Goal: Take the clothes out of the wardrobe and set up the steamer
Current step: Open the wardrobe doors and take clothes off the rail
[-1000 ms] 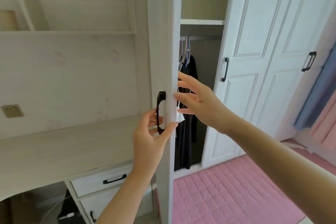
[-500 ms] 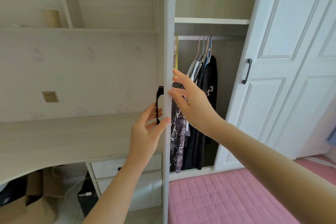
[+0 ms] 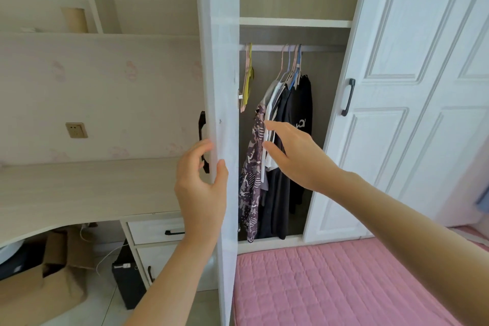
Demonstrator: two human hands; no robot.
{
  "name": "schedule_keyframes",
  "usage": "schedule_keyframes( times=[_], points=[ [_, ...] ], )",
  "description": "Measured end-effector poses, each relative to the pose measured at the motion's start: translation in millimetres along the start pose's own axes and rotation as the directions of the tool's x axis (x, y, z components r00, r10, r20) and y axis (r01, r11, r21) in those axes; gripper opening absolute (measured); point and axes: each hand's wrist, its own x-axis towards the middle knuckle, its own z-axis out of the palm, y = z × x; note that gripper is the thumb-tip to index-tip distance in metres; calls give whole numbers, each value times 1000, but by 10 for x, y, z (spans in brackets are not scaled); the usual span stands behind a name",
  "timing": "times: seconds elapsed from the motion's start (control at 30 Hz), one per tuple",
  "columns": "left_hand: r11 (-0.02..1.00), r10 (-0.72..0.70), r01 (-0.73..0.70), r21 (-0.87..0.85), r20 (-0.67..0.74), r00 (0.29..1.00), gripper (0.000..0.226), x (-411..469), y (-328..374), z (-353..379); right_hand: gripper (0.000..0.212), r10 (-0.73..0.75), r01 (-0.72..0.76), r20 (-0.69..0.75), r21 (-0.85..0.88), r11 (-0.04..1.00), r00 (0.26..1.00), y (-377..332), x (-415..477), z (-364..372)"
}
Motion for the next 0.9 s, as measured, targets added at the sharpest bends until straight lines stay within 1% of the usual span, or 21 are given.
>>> schedule_keyframes(
  times=[0.07, 0.13, 0.23, 0.33, 0.4, 0.47, 0.53, 0.63, 0.73, 0.9],
  points=[
    [981, 171, -169, 96, -14, 985, 31, -62, 45, 77, 51, 27, -27, 2, -32, 999, 1000, 149, -47, -30],
    [942, 297, -296, 158, 20, 955, 28, -121, 86, 181, 50, 44, -43, 6, -65, 997, 999, 291, -93, -50],
    [910, 352, -375, 177, 145, 925, 31, -157, 119, 394, 49, 62, -61, 2, -108, 992, 998, 493, -140, -80],
    [889, 309, -394, 232, 329, 892, 39, -108, 45, 666, 50, 87, -86, 0, -135, 987, 996, 698, -141, -105],
    [873, 267, -400, 280, 412, 871, 43, -33, -47, 866, 51, 100, -98, 5, -151, 984, 995, 832, -118, -115],
    [837, 251, -431, 338, 464, 850, 46, 60, -147, 1078, 51, 115, -111, 12, -167, 980, 993, 958, -68, -121],
    [811, 225, -443, 383, 494, 840, 47, 171, -238, 1286, 51, 136, -131, 16, -172, 976, 991, 1078, 18, -113],
    [802, 182, -436, 409, 527, 830, 45, 397, -404, 1598, 50, 154, -147, 23, -189, 971, 988, 1251, 231, -87],
    [739, 172, -479, 475, 553, 815, 43, 633, -635, 1891, 50, 137, -126, 32, -230, 965, 990, 1408, 537, -64],
    [698, 45, -455, 553, 600, 799, 44, 931, -1096, 2351, 49, 147, -136, 33, -221, 966, 989, 1685, 1141, 7]
  ],
)
